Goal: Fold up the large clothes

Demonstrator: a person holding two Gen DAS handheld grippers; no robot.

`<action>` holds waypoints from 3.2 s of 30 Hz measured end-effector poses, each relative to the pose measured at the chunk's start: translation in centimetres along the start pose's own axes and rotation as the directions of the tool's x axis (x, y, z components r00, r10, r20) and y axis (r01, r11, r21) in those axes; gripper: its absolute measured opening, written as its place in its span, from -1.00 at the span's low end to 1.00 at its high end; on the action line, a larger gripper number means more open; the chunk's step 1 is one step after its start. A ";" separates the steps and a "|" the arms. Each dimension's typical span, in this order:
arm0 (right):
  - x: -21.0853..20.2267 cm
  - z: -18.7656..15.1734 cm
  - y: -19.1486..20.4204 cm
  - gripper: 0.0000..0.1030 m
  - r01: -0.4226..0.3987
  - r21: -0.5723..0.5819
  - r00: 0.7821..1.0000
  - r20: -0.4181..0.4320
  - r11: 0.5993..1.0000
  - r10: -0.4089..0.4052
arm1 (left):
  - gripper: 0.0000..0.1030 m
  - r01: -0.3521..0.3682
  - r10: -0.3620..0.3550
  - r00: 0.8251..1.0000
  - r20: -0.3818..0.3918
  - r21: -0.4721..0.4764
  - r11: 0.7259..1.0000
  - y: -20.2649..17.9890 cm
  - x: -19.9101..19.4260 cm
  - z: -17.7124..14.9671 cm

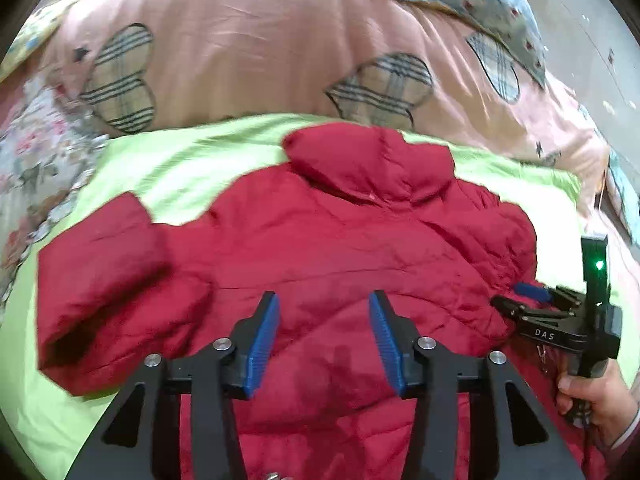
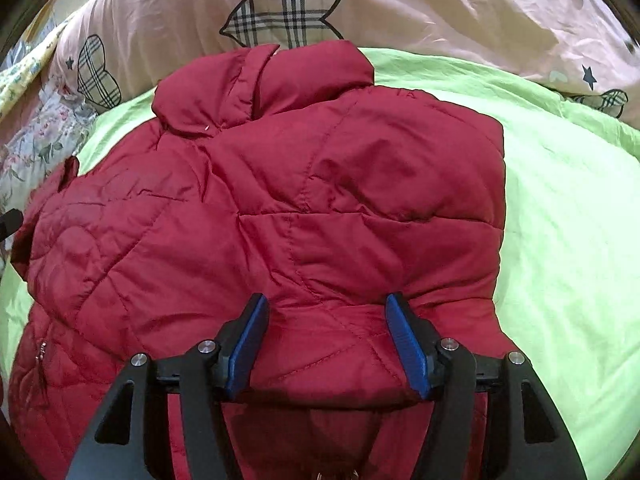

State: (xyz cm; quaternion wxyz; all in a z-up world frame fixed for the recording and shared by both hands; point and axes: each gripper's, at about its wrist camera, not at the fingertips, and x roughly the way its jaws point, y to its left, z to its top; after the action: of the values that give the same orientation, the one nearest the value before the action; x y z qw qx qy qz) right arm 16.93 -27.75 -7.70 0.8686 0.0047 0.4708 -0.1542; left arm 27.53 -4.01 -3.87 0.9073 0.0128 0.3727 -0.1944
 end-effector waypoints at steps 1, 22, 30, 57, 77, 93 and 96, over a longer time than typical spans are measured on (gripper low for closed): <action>0.0 -0.1 0.0 0.23 0.002 -0.002 1.000 0.001 1.000 -0.002 | -0.09 -0.006 0.006 1.000 -0.020 0.004 1.000 -0.3 1.0 0.0; 1.3 0.2 2.7 0.28 -0.005 -0.063 1.000 -0.022 0.998 0.003 | -0.08 -0.067 0.067 0.985 -0.159 0.003 0.998 0.3 8.0 -1.2; 0.5 0.3 2.5 0.29 -0.031 -0.038 0.999 -0.020 0.999 0.031 | 0.01 -0.072 0.072 0.987 -0.142 0.005 0.997 1.2 5.2 -2.1; -8.3 -4.7 4.5 0.43 -0.241 0.017 0.970 -0.034 0.970 0.241 | 0.65 -0.524 0.524 0.852 0.013 0.044 0.851 8.2 -1.1 -0.9; -9.1 -5.2 4.8 0.43 -0.269 0.044 0.963 -0.012 0.962 0.270 | -0.72 -0.291 0.274 0.957 -0.098 -0.275 0.916 16.4 2.7 1.3; -10.6 -4.8 1.6 0.43 -0.317 0.162 0.948 0.054 0.934 0.312 | -0.72 0.082 -0.070 0.995 0.073 -0.171 0.982 5.6 -2.2 0.6; -10.9 -4.4 0.5 0.43 -0.329 0.192 0.944 0.081 0.925 0.319 | -0.72 0.129 -0.122 0.991 0.058 -0.141 0.982 3.4 -1.8 -0.2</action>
State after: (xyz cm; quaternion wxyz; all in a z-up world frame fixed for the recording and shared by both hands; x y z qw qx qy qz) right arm 7.94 -23.75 -1.27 0.8882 0.1674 0.4242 -0.0560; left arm 27.48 -0.27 -3.19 0.9006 -0.0812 0.3636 -0.2241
